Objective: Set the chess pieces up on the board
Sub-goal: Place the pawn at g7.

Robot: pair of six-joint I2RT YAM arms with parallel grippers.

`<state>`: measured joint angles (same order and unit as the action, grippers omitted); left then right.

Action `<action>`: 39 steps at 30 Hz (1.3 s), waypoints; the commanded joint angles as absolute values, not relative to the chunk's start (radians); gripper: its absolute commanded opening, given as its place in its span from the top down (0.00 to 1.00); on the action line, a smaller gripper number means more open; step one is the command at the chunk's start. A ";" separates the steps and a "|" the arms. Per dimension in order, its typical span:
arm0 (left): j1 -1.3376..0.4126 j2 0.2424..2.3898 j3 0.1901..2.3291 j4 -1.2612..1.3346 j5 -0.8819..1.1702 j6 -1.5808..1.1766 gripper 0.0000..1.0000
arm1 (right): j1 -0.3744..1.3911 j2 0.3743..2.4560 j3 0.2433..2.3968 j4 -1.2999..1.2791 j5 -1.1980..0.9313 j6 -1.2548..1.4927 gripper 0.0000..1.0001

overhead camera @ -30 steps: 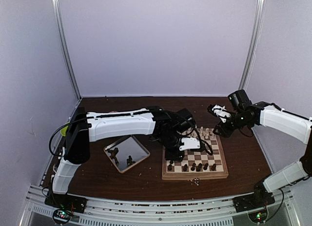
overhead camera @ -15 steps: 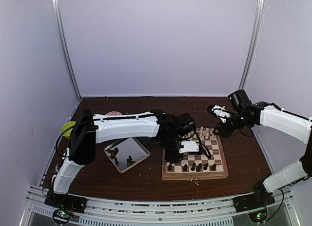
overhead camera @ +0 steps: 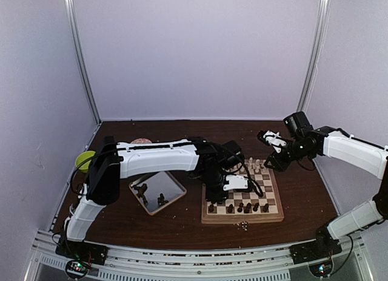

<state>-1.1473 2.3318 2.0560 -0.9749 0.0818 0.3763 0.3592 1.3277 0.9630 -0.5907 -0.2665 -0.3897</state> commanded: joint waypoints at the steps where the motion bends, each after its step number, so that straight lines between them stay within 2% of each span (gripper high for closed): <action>1: -1.146 2.350 2.081 -0.983 0.092 0.388 0.81 | 0.355 1.328 0.966 -0.603 -0.277 -0.396 0.60; 14: -1.145 2.352 2.079 -0.983 0.121 0.378 0.80 | 0.356 1.335 0.968 -0.607 -0.282 -0.399 0.60; 20: -1.146 2.333 2.079 -0.975 0.083 0.363 0.73 | 0.356 1.333 0.968 -0.609 -0.282 -0.399 0.60; 24: -1.144 2.252 2.048 -0.938 0.054 0.351 0.67 | 0.355 1.330 0.967 -0.611 -0.282 -0.399 0.60; 27: -1.138 2.167 2.012 -0.922 0.047 0.335 0.66 | 0.356 1.329 0.965 -0.610 -0.282 -0.400 0.60; 32: -1.083 1.977 1.815 -0.856 -0.012 0.257 0.66 | 0.355 1.328 0.966 -0.611 -0.282 -0.401 0.60; 39: -0.877 1.765 1.435 -0.815 -0.024 0.057 0.68 | 0.356 1.330 0.969 -0.614 -0.287 -0.403 0.60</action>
